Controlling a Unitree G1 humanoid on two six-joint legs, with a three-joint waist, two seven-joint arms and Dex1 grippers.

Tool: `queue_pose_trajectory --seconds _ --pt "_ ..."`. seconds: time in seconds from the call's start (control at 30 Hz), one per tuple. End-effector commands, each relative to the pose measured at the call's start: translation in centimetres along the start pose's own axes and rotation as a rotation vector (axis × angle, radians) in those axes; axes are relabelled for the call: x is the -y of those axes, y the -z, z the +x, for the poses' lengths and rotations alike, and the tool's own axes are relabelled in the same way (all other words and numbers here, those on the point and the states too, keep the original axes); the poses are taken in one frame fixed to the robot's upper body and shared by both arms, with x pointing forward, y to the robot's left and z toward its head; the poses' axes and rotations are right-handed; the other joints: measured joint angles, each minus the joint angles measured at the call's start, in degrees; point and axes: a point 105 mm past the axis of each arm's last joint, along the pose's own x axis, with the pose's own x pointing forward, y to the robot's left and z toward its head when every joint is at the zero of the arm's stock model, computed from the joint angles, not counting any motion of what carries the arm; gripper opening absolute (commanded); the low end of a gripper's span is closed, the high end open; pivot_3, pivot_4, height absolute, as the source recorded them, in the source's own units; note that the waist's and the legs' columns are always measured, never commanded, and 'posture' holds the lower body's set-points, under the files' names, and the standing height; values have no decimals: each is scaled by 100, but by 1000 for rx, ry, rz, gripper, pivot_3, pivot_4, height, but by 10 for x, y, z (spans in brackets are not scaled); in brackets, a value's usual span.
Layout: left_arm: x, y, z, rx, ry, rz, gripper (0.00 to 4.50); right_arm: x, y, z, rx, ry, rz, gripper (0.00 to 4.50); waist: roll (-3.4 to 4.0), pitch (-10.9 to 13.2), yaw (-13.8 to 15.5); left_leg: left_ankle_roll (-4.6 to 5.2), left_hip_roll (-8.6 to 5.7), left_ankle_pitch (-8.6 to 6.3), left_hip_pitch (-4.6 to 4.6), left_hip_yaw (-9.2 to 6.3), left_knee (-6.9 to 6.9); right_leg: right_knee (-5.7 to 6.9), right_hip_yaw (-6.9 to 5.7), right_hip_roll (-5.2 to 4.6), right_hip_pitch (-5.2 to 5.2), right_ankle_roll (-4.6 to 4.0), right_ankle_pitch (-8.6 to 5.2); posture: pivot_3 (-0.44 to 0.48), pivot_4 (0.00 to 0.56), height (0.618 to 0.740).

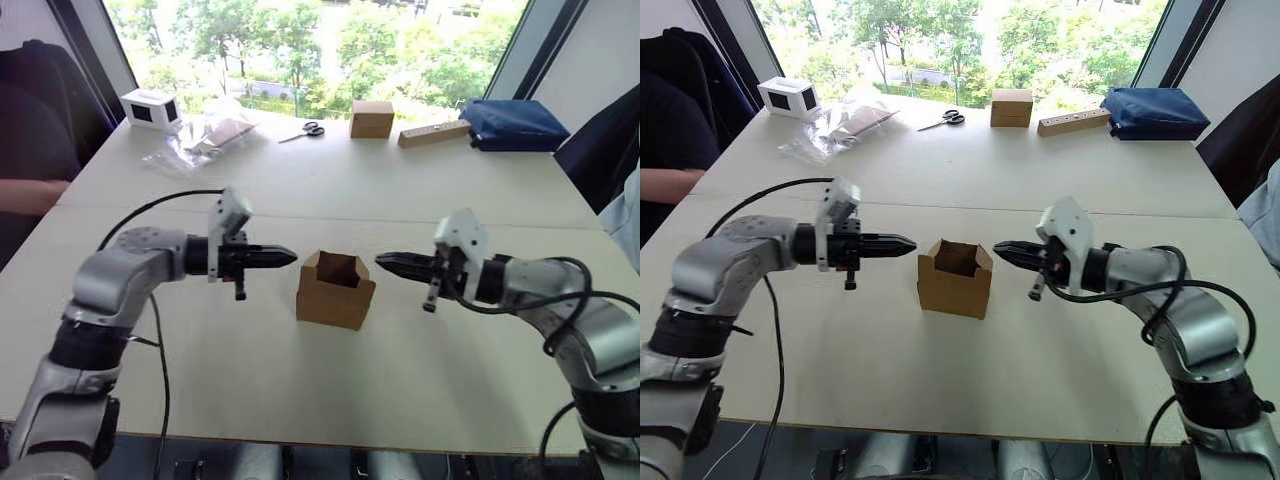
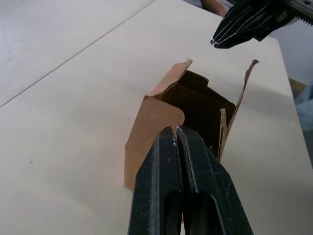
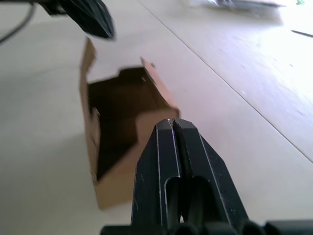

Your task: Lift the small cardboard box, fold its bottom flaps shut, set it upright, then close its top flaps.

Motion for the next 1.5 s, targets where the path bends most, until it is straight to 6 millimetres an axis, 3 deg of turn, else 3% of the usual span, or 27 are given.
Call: queue_pose_trajectory --seconds 0.03,0.2,0.57,1.27,1.5 --pt "-3 -6 11 -5 24 58 59 -1 -1 7 -3 -12 -29 0 0 0 -1 0 -2 0 -2 1 0 -1 0 -1 0 0 0 0 150 740" --pt "-4 4 22 -50 55 94 59 0 12 16 -64 -20 -59 0 -1 1 -6 1 -5 0 -2 3 5 -1 2 -2 0 1 1 0 150 740" --pt "-3 26 35 -120 77 147 59 -1 20 28 -90 -39 -77 0 -1 0 -4 2 -1 -1 -1 2 3 0 1 -2 -1 1 1 0 150 740" --pt "-3 26 41 -84 57 117 59 4 24 30 -116 -36 -97 0 -1 0 -4 3 1 -1 -1 0 3 0 1 -3 -1 1 1 0 150 740" --pt "-11 16 41 -52 34 118 59 7 22 29 -111 -26 -105 0 -1 0 -8 3 2 -1 -1 0 3 1 1 -2 -1 1 1 0 150 740"
